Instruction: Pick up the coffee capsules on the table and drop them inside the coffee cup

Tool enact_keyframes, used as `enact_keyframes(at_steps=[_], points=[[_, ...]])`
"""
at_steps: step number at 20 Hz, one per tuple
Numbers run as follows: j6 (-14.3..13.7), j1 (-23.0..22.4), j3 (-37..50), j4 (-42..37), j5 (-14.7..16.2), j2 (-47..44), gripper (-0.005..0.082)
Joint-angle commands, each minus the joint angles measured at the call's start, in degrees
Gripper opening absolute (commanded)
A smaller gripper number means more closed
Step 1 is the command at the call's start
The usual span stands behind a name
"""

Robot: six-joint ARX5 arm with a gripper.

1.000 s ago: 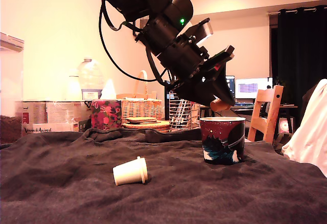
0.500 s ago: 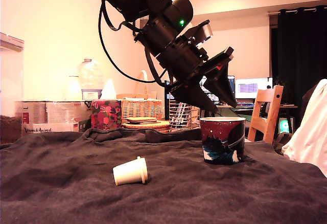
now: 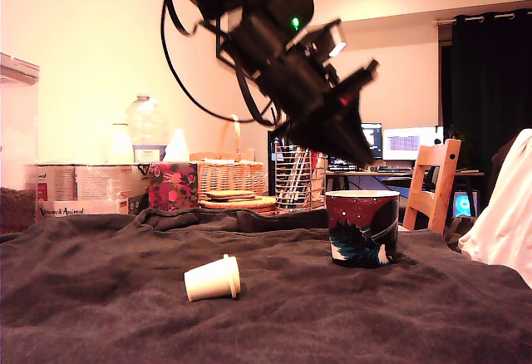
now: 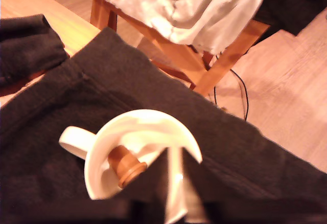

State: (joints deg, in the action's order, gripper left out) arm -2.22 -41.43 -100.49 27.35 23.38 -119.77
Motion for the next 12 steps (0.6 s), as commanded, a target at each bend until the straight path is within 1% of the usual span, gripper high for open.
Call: enact_keyframes(at_steps=[1, 4, 5, 12], points=[[-1.9, 0.5, 0.0, -0.1, 0.3, 2.9, -0.0024], [-1.9, 1.1, 0.0, -0.1, 0.3, 3.8, -0.0024], [-2.7, 1.2, 0.0, -0.1, 0.3, 4.0, -0.0024], [-3.7, 1.4, 0.2, -1.0, 0.4, 6.0, -0.0024]])
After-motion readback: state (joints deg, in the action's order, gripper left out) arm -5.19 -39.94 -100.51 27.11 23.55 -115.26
